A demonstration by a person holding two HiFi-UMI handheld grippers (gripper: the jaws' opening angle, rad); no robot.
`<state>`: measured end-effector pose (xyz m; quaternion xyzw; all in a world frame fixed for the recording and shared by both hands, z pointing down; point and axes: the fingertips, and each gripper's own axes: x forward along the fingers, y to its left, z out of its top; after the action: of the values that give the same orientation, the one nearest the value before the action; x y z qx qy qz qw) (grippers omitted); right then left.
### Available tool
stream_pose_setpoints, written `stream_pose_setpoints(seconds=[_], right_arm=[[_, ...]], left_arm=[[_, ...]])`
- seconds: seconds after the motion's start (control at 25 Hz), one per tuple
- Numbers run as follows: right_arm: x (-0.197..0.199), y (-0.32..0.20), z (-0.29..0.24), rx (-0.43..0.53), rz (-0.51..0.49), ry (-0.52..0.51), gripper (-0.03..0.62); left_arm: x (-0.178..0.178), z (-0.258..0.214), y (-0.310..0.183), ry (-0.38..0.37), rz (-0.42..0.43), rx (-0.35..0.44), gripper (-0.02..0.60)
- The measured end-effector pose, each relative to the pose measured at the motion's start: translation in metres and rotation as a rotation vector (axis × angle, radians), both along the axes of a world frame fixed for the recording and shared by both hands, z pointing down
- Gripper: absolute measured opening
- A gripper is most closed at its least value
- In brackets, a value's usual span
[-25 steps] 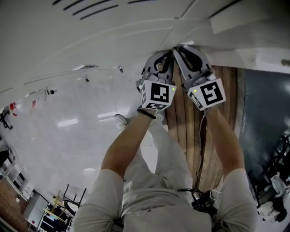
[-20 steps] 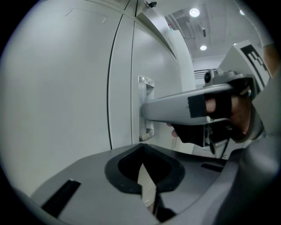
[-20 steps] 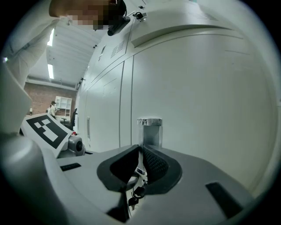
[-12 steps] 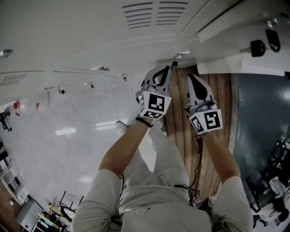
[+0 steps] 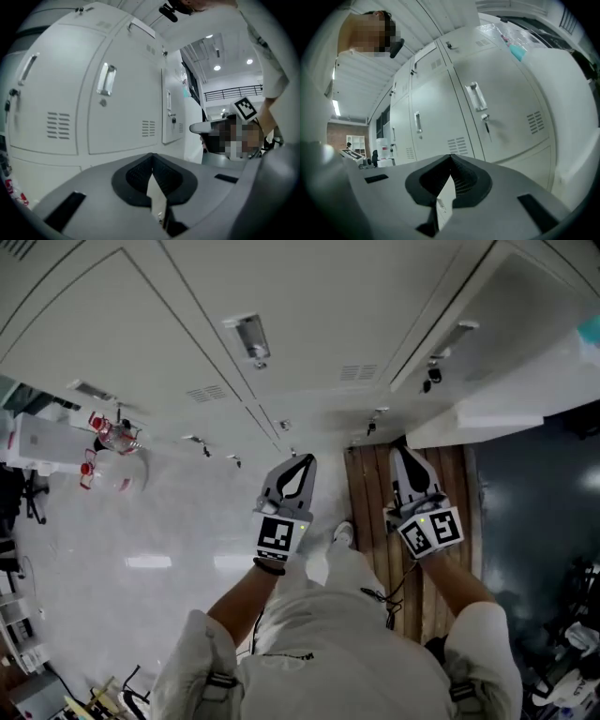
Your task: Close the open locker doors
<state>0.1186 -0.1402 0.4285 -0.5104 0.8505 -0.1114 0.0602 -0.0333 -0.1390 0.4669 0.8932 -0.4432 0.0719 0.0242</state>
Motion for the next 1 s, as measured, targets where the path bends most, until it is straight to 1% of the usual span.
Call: stream_pose_setpoints(seconds=[0.08,0.2,0.32,0.4,0.48,0.64,0.76,1.0], right_arm=[[-0.017,0.003,-0.042,0.054,-0.022,-0.016,0.011],[-0.039,0.018,-0.1,0.147,-0.045,-0.008,0.011],[-0.049,0.03,-0.143,0.215,-0.037,0.012,0.011],[-0.054,0.033,-0.162,0.247,-0.027,0.01,0.009],[-0.058,0.035,-0.175,0.268,-0.022,0.001,0.009],[-0.069,0.041,-0.188,0.286,-0.045,0.013,0.009],[-0.075,0.045,-0.196,0.297,-0.061,0.029,0.009],[-0.081,0.05,-0.201,0.302,-0.064,0.052,0.009]], left_arm=[[-0.035,-0.041,0.006,0.014,-0.05,0.04,0.003],[-0.083,-0.1,0.019,0.038,-0.108,0.111,0.003],[-0.115,-0.146,0.029,0.063,-0.132,0.168,0.003],[-0.133,-0.169,0.033,0.081,-0.146,0.202,0.003],[-0.147,-0.186,0.036,0.083,-0.173,0.227,0.003],[-0.165,-0.195,0.041,0.094,-0.199,0.265,0.003],[-0.171,-0.193,0.043,0.099,-0.206,0.262,0.003],[-0.163,-0.205,0.047,0.106,-0.182,0.284,0.003]])
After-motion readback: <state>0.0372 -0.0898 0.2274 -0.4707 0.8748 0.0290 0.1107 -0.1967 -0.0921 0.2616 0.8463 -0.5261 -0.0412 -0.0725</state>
